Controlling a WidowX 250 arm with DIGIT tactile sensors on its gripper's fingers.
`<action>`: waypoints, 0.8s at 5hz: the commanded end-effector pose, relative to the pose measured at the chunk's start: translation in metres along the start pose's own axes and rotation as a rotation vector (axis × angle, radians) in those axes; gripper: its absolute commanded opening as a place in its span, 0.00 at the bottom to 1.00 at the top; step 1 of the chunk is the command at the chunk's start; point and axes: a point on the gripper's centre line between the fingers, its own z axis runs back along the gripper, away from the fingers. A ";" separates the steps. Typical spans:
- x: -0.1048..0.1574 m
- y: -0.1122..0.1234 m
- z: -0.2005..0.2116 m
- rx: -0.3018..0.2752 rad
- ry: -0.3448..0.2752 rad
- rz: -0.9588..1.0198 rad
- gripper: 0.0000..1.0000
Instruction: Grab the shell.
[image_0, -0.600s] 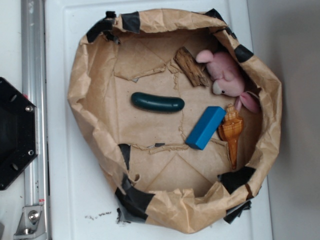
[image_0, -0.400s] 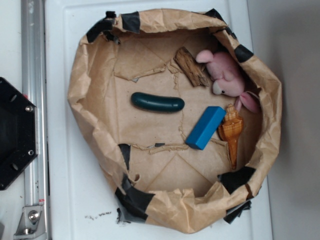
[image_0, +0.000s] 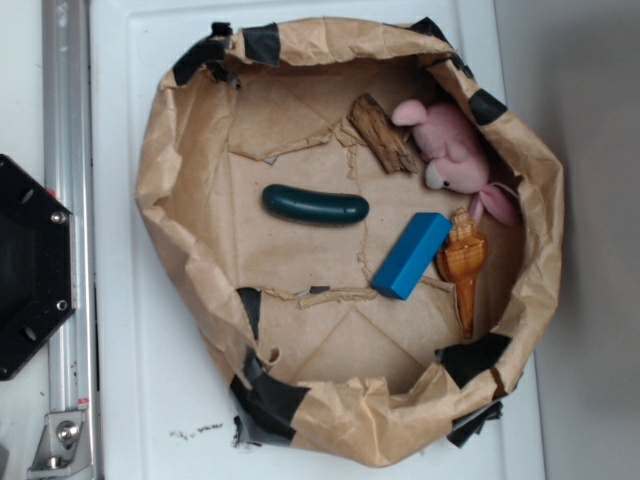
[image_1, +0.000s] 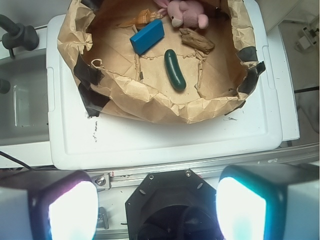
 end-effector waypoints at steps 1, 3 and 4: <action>0.044 0.031 -0.051 0.090 0.024 0.157 1.00; 0.122 0.076 -0.119 0.161 -0.055 0.425 1.00; 0.144 0.070 -0.143 -0.020 -0.066 0.427 1.00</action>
